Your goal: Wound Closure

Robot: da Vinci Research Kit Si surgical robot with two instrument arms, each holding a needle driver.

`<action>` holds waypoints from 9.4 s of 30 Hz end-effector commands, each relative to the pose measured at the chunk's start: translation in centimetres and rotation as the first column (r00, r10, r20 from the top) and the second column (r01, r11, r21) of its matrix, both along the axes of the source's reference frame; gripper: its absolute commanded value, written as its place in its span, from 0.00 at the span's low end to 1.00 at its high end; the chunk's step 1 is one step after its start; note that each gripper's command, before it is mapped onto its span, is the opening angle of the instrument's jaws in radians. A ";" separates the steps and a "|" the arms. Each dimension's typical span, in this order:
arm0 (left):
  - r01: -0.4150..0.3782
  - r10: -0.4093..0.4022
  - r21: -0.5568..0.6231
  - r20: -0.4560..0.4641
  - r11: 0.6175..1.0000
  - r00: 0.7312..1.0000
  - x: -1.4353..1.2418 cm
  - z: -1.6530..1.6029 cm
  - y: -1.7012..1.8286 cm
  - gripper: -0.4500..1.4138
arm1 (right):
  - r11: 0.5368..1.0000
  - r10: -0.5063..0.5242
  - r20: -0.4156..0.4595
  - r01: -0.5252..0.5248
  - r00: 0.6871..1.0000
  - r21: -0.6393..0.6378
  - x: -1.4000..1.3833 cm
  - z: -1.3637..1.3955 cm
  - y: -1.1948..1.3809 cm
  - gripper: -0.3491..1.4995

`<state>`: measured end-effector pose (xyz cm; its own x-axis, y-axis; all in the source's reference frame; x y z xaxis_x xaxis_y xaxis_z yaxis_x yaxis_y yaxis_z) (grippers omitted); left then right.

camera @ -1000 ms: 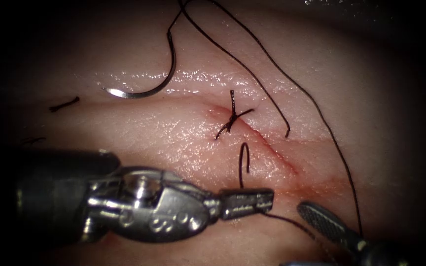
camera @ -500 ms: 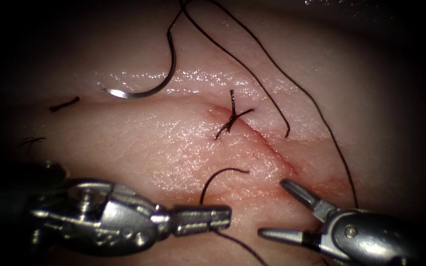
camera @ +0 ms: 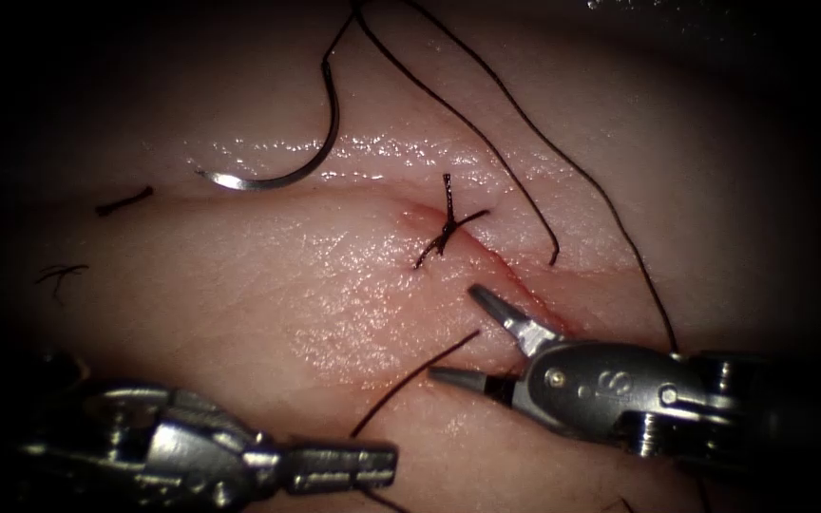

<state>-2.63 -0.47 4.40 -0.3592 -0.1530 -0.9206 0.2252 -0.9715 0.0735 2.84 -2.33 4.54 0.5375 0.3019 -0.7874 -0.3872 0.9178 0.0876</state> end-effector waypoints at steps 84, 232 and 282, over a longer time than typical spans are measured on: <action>0.404 -0.375 0.222 -0.164 0.887 0.912 -0.59 1.24 1.00 0.00 | 0.983 -0.180 0.008 0.180 0.984 -0.040 -0.50 -0.98 -1.04 0.99; 0.525 -0.157 0.493 -0.608 0.694 0.778 0.73 1.00 -0.72 0.00 | 0.915 0.380 -0.156 -0.346 0.912 0.208 -1.19 -0.93 0.16 0.67; 0.513 -0.313 0.442 -0.449 0.736 0.837 -0.21 0.43 0.40 0.00 | 0.747 -0.284 0.479 0.504 0.831 -0.433 0.31 -1.31 0.10 0.71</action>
